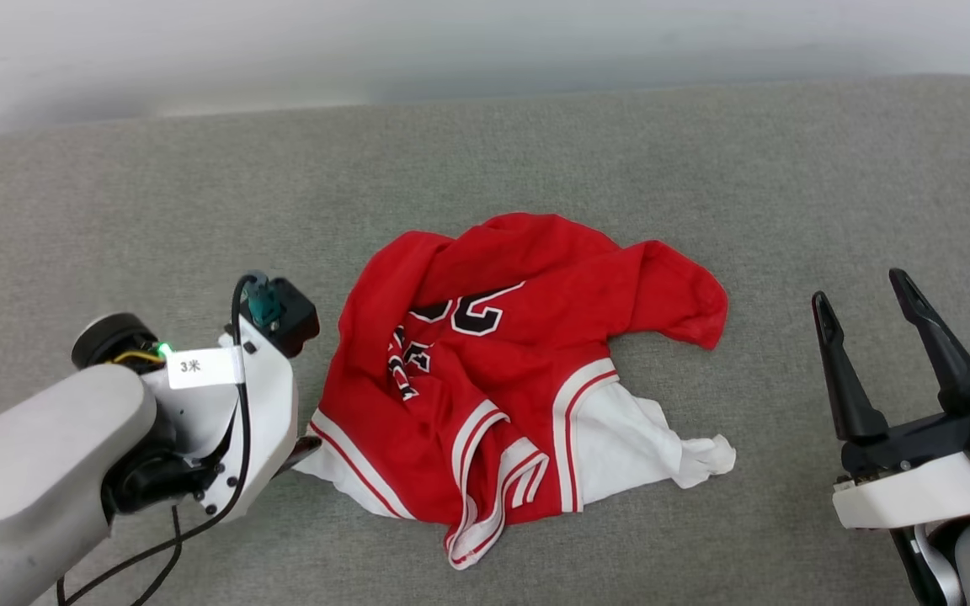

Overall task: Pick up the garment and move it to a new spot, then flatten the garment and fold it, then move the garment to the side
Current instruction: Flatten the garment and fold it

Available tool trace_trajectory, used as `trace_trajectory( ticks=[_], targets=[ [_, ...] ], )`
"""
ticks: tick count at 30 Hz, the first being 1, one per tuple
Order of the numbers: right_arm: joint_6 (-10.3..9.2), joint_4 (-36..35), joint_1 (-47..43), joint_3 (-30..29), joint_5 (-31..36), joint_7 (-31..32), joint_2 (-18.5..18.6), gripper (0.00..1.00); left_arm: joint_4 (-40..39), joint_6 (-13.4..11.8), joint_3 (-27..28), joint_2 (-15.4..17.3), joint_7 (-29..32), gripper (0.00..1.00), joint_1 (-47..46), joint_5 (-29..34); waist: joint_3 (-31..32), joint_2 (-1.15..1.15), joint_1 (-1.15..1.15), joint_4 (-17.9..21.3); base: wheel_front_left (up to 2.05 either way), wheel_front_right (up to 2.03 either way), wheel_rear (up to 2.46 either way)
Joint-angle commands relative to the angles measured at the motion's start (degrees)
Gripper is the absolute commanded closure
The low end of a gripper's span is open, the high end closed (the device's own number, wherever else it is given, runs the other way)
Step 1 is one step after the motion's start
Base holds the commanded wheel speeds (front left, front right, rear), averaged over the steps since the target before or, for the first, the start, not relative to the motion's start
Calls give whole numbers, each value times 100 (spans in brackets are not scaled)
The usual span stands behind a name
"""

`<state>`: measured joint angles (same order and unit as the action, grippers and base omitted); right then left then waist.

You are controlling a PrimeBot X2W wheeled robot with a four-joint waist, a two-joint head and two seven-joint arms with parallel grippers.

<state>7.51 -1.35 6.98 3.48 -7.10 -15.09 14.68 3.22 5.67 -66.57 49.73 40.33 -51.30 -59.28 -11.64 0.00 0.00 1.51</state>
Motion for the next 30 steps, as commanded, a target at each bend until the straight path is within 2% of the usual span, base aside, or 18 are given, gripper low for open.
trace_trajectory(
  ticks=[1,9,10,11,12,18,21,26,30],
  targets=[
    [-4,-13,119,39,-29,-11,40,0,176,39,-107,-68,48,0,112,25,-144,0,0,103,0,0,0],
    [-4,35,304,95,-12,-11,36,0,897,124,-387,-328,13,0,355,92,-406,0,0,258,0,0,0],
    [-4,38,309,91,-9,-11,35,0,960,120,-411,-359,-9,27,384,76,-414,0,0,262,0,0,0],
    [-4,40,304,76,-7,-11,37,0,998,132,-424,-372,-31,73,394,74,-415,0,0,258,0,0,0],
    [-4,49,293,60,-4,-11,38,0,1026,137,-442,-383,-58,100,392,69,-408,0,0,248,0,0,0],
    [-4,83,153,-31,6,-11,1,0,857,156,-315,-286,-438,100,230,72,-244,0,0,117,0,0,0],
    [-4,96,77,-94,4,-11,-27,0,589,161,-198,-135,-672,100,172,61,-100,0,0,-33,0,0,0],
    [-4,95,-61,-140,-20,-11,-65,0,33,-26,7,348,-776,100,188,-24,78,0,0,-279,0,0,0],
    [-4,69,-128,-129,-6,-11,-107,0,-372,-253,120,880,-638,100,287,-150,130,0,0,-380,0,0,0]
  ],
)
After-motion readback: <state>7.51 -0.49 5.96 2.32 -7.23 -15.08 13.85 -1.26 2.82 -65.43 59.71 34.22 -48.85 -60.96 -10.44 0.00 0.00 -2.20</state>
